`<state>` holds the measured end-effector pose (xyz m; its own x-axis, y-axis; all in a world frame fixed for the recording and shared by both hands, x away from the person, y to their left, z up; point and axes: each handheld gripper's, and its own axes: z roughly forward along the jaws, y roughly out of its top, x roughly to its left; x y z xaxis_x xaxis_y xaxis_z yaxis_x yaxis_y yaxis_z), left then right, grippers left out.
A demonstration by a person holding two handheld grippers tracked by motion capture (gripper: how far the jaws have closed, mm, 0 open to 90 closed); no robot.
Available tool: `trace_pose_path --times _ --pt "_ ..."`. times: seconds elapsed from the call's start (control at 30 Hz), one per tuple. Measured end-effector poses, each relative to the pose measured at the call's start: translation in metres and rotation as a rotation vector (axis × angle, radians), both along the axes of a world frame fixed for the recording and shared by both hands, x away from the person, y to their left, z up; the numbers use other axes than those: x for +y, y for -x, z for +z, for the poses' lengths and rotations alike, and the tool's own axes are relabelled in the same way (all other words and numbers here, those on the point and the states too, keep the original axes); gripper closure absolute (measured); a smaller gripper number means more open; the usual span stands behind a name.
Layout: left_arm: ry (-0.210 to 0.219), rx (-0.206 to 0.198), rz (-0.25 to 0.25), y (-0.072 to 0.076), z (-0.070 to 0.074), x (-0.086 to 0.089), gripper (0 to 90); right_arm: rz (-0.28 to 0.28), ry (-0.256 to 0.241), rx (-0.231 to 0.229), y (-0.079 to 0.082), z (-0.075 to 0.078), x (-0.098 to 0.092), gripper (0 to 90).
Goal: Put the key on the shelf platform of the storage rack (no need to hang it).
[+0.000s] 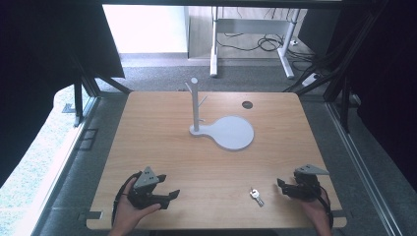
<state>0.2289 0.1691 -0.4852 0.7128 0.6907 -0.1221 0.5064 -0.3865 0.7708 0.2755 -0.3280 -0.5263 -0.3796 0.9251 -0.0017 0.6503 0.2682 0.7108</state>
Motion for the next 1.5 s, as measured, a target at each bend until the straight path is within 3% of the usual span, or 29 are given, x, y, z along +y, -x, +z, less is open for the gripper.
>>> trace_pose_path --times 0.37,1.1,1.5 --pt "-0.009 0.010 -0.007 0.000 -0.001 -0.002 26.2 0.026 0.016 -0.034 0.003 0.002 0.002 30.0" --pt "-0.003 0.007 -0.003 0.000 0.000 0.000 26.2 0.074 0.020 -0.010 0.003 0.004 0.007 34.2" --pt "0.005 -0.002 0.015 -0.001 0.004 0.006 26.2 0.106 0.005 0.005 0.002 0.017 0.010 37.1"
